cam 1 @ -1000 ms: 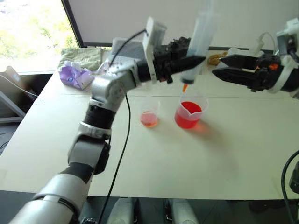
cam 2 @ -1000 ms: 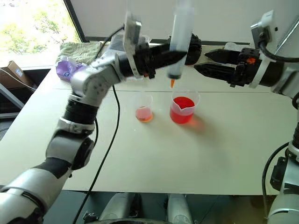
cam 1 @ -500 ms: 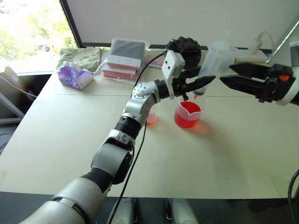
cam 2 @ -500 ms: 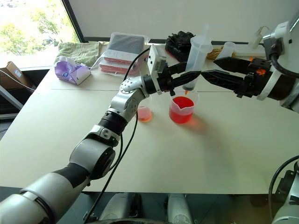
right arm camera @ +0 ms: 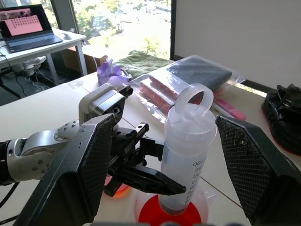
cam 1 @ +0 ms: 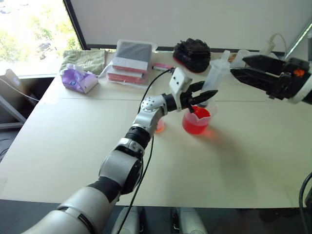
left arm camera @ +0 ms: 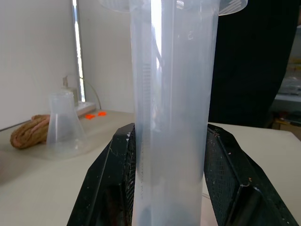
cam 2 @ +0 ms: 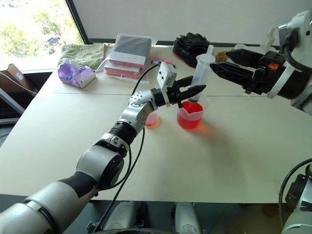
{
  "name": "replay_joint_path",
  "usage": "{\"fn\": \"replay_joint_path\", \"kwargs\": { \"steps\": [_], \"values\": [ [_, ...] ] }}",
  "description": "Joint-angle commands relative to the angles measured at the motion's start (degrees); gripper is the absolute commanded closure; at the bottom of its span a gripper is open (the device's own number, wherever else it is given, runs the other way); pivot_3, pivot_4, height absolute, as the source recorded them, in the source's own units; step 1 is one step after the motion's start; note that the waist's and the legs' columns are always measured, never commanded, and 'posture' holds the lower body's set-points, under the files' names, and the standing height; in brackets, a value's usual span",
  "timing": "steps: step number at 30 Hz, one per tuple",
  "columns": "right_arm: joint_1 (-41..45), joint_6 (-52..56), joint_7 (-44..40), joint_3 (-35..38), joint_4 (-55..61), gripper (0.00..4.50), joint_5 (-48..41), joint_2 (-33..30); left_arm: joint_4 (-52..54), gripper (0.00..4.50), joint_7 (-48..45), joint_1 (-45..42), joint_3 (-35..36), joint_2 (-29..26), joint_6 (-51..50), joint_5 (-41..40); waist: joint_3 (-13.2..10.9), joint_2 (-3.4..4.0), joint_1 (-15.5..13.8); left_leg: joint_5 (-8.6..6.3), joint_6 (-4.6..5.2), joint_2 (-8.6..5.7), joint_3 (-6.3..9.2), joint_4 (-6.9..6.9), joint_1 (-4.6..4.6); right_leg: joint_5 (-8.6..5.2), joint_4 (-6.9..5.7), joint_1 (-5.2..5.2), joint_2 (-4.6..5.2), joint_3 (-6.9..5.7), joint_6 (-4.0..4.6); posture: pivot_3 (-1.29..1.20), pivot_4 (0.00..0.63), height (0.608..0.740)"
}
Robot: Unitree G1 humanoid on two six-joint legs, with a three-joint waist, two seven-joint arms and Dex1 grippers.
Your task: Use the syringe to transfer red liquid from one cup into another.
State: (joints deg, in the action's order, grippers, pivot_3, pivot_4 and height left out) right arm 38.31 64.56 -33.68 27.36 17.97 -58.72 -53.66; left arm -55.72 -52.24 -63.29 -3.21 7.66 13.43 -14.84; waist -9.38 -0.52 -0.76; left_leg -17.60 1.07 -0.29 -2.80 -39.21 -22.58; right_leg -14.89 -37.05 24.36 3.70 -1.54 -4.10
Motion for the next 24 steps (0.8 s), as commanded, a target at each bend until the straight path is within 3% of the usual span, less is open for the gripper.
{"fn": "replay_joint_path", "kwargs": {
  "steps": [1,11,24],
  "values": [
    [0.97,-1.21,3.33,-0.95,2.45,0.92,0.05,1.13,1.75,3.00,0.02,1.00,0.29,0.69,0.95,0.82,0.00,0.00,0.00,0.00,0.00,0.00,0.00,0.00,0.00,0.00,0.00,0.00,0.00,0.00,0.00,0.00,0.150,0.740],
    [3.34,0.71,9.79,-2.26,2.27,0.92,-3.14,2.76,1.76,3.00,1.24,2.19,0.38,1.43,-0.32,2.35,0.01,0.01,-0.06,-0.01,0.02,0.00,0.00,0.00,-0.01,0.00,0.00,0.00,0.01,0.00,0.00,0.00,0.150,0.740],
    [3.72,-0.08,11.37,-3.01,1.60,0.92,-4.17,2.54,1.67,3.00,1.83,0.53,0.62,1.18,0.26,3.26,0.01,0.01,-0.01,-0.02,0.03,0.00,0.00,0.00,-0.01,0.00,0.00,0.00,0.01,-0.01,0.00,0.00,0.150,0.740]
  ]
}}
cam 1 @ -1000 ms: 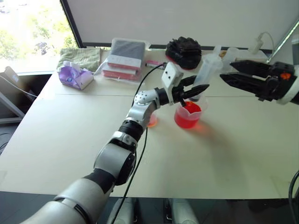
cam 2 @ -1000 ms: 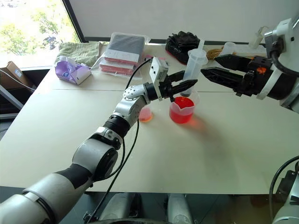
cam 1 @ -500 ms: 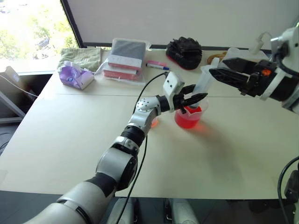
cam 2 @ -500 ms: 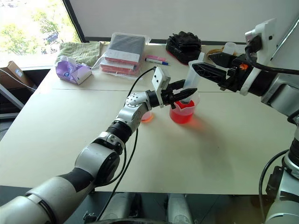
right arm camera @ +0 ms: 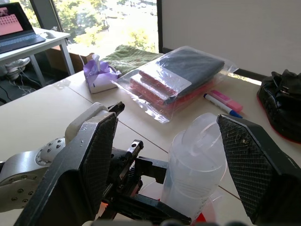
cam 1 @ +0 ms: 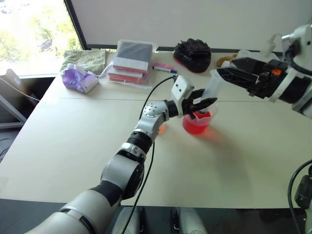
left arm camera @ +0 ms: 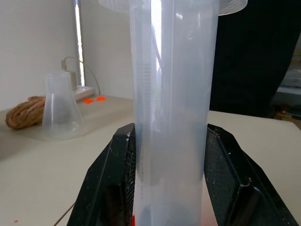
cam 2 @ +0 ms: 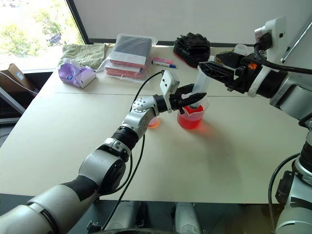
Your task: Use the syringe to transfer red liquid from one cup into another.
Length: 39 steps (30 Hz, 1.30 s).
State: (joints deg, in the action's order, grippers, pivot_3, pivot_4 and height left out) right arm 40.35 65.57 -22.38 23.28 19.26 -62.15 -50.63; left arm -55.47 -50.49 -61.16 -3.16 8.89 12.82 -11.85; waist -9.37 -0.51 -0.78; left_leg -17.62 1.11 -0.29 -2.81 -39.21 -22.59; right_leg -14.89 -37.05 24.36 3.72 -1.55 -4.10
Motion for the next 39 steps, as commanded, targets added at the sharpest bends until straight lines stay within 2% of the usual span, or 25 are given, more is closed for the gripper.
{"fn": "replay_joint_path", "kwargs": {
  "steps": [1,13,20,26,35,39],
  "values": [
    [1.73,-1.09,0.00,1.06,0.25,0.92,-0.79,-0.54,1.56,3.00,0.00,-1.73,0.48,-0.12,0.91,0.36,0.00,0.00,0.00,0.00,0.00,0.00,0.00,0.00,0.00,0.00,0.00,0.00,0.00,0.00,0.00,0.00,0.150,0.740],
    [1.78,-1.42,-0.67,0.98,-0.04,0.92,-0.72,-0.59,3.04,3.00,0.93,-3.11,-0.13,-0.75,2.37,2.07,0.00,0.00,0.01,-0.01,0.01,0.00,0.00,0.00,-0.01,0.00,0.01,0.00,0.00,0.00,0.00,0.00,0.150,0.740],
    [1.87,-1.97,-1.14,0.71,-0.31,0.92,-0.38,-0.47,0.61,3.00,2.32,-8.11,1.33,-1.49,1.83,1.55,0.00,-0.01,0.01,-0.02,0.03,0.00,0.00,0.00,-0.02,0.00,0.03,0.00,0.00,-0.01,0.00,0.00,0.150,0.740],
    [1.74,-2.47,-1.15,0.84,-0.38,0.92,-0.46,-0.73,1.84,3.00,1.50,-8.89,1.75,-1.38,-3.13,0.28,0.00,0.00,0.02,-0.02,0.04,0.00,0.01,0.01,-0.03,0.00,0.04,0.00,-0.02,-0.03,0.00,0.00,0.150,0.740],
    [1.78,-2.66,-1.05,1.85,-0.78,0.92,-0.78,-1.51,16.61,3.00,2.35,-3.72,1.41,-0.80,-13.93,-3.09,0.00,0.00,0.03,-0.02,0.04,0.01,0.02,0.02,-0.03,0.00,0.04,0.00,-0.02,-0.02,0.00,0.00,0.150,0.740],
    [1.72,-3.00,-1.39,2.46,-1.45,0.92,-0.45,-2.27,27.40,3.00,9.01,-0.99,1.45,-0.21,-22.10,-3.65,0.00,0.00,0.03,-0.02,0.04,0.02,0.02,0.02,-0.03,0.00,0.04,0.00,-0.01,-0.02,0.00,0.00,0.150,0.740]
  ]
}}
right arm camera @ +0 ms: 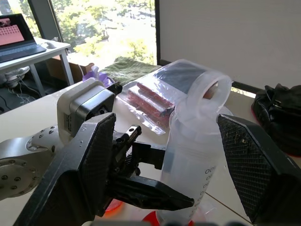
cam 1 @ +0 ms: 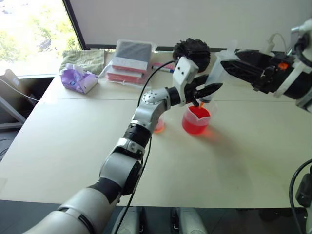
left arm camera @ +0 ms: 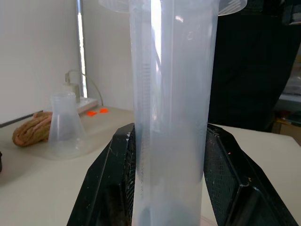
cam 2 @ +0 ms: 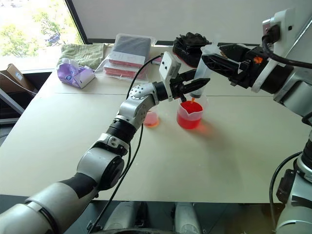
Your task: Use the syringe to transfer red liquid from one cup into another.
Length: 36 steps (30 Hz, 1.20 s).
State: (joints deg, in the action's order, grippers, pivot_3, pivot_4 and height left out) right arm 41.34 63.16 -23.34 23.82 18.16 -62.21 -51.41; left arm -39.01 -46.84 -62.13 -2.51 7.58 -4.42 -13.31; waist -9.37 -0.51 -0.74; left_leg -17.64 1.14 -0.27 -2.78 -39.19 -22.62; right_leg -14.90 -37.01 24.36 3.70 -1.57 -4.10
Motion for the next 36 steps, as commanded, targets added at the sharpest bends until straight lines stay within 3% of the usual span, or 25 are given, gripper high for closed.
{"fn": "replay_joint_path", "kwargs": {
  "steps": [1,6,14,24,36],
  "values": [
    [0.64,-0.73,-0.54,1.98,-0.46,0.92,-0.27,-1.67,13.67,3.00,8.48,0.70,0.52,1.35,-6.66,-1.15,-0.01,-0.01,0.00,0.00,0.00,0.00,0.00,0.00,0.00,0.00,0.00,0.00,0.00,0.00,0.00,0.00,0.150,0.740],
    [0.56,-0.99,-0.88,1.76,-0.79,0.92,-0.12,-1.96,21.69,3.00,18.27,4.22,-1.50,2.37,-9.53,2.34,0.00,0.00,-0.04,0.00,0.00,0.00,0.01,0.00,-0.02,0.00,0.03,0.00,0.02,0.01,0.00,0.00,0.150,0.740],
    [0.44,-1.05,-1.55,1.20,-1.27,0.92,0.23,-1.85,26.99,3.00,24.97,11.29,-6.08,4.05,-9.42,5.73,0.00,0.00,-0.03,0.00,0.00,0.00,0.00,0.00,-0.01,0.00,0.00,0.00,0.01,0.01,0.00,0.00,0.150,0.740],
    [-0.12,-0.46,-1.69,1.38,-1.08,0.92,-0.33,-1.86,27.16,3.00,29.50,18.54,-13.30,5.56,-0.97,9.71,0.01,0.01,-0.11,0.00,0.00,0.00,0.00,0.00,-0.02,0.00,0.02,0.00,0.04,0.01,0.00,0.00,0.150,0.740],
    [-1.45,0.91,-1.98,1.65,-0.74,0.92,-0.91,-3.34,24.35,3.00,31.43,22.79,-16.36,5.66,5.52,9.80,0.01,0.01,-0.06,0.00,0.00,0.01,0.00,0.00,-0.01,0.00,0.02,0.00,0.04,0.01,0.00,0.00,0.150,0.740]
  ]
}}
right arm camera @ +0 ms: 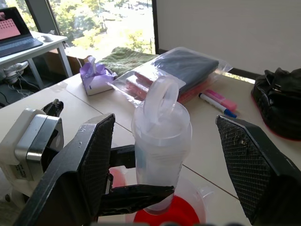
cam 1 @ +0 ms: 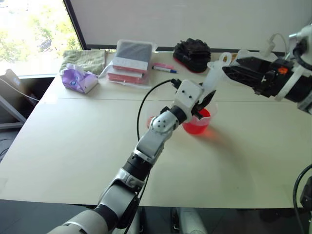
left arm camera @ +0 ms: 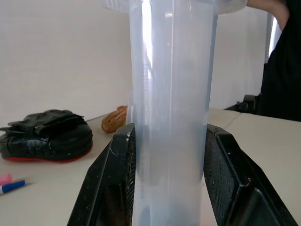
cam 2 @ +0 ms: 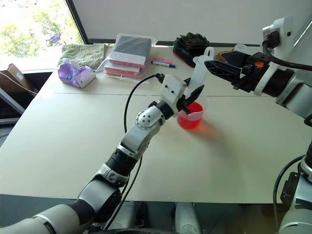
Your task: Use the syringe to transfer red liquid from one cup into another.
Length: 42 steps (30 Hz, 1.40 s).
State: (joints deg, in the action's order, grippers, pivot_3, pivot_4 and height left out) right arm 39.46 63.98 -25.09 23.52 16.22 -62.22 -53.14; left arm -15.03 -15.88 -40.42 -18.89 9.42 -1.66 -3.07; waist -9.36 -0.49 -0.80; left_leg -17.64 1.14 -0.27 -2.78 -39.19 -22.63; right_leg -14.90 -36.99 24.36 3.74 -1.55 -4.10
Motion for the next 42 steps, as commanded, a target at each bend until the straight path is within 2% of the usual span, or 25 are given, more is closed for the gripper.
{"fn": "replay_joint_path", "kwargs": {
  "steps": [1,11,20,30,33,38,39,42],
  "values": [
    [0.36,0.23,-0.33,2.00,1.16,0.92,-0.91,-1.79,0.08,3.00,0.60,1.40,0.17,3.92,3.13,-0.68,0.00,0.00,0.01,0.00,0.00,0.00,0.00,0.00,0.00,0.00,0.00,0.00,0.00,0.00,0.00,0.00,0.150,0.740],
    [0.94,0.97,1.30,0.45,0.57,0.92,0.39,-1.62,-5.02,3.00,1.23,2.98,-0.30,4.00,9.32,0.44,0.00,0.00,-0.01,0.00,0.00,0.00,0.00,0.00,0.00,0.00,0.01,0.00,0.00,0.00,0.00,0.00,0.150,0.740],
    [0.29,4.33,7.36,-0.29,4.34,0.92,-4.36,3.17,-12.08,3.00,0.61,1.71,-0.61,3.00,16.34,2.40,0.01,0.00,0.00,0.00,0.01,0.01,0.00,0.00,0.00,0.00,0.01,0.00,0.00,0.00,0.00,0.00,0.150,0.740],
    [0.01,6.08,16.39,-1.62,6.42,0.92,-7.17,7.42,-18.19,3.00,1.30,-0.18,0.27,3.98,19.26,2.36,0.03,0.01,0.01,-0.01,0.02,0.00,0.00,0.00,0.03,0.00,0.00,-0.03,0.01,-0.01,0.00,0.00,0.150,0.740],
    [0.10,6.34,17.90,-1.81,6.16,1.74,-7.89,7.77,-18.95,3.00,1.38,-0.76,0.57,4.28,19.09,1.97,0.03,0.01,-0.05,-0.01,0.02,0.00,-0.01,-0.01,0.02,0.00,0.00,-0.04,0.01,-0.01,0.00,0.00,0.150,0.740],
    [0.46,5.99,19.49,-2.49,5.74,4.28,-8.06,8.60,-19.19,3.00,1.24,-0.95,0.41,4.61,18.95,1.50,0.05,-0.01,-0.01,-0.01,0.03,0.00,0.00,-0.01,0.04,0.00,0.00,-0.07,0.01,-0.02,0.00,0.00,0.150,0.740],
    [0.59,5.90,19.81,-2.53,5.58,4.44,-8.04,8.78,-19.19,3.00,1.20,-0.93,0.39,4.65,18.87,1.41,0.05,-0.01,0.00,-0.01,0.03,0.00,-0.01,-0.01,0.05,0.00,0.00,-0.08,0.01,-0.02,0.00,0.00,0.150,0.740],
    [0.87,5.94,20.47,-2.80,5.38,4.44,-8.02,8.98,-18.75,3.00,0.77,-0.36,0.02,4.81,18.49,1.18,0.06,-0.01,0.01,-0.01,0.03,0.00,-0.01,-0.01,0.08,0.00,0.00,-0.11,0.01,-0.02,0.00,0.00,0.150,0.740]
  ]
}}
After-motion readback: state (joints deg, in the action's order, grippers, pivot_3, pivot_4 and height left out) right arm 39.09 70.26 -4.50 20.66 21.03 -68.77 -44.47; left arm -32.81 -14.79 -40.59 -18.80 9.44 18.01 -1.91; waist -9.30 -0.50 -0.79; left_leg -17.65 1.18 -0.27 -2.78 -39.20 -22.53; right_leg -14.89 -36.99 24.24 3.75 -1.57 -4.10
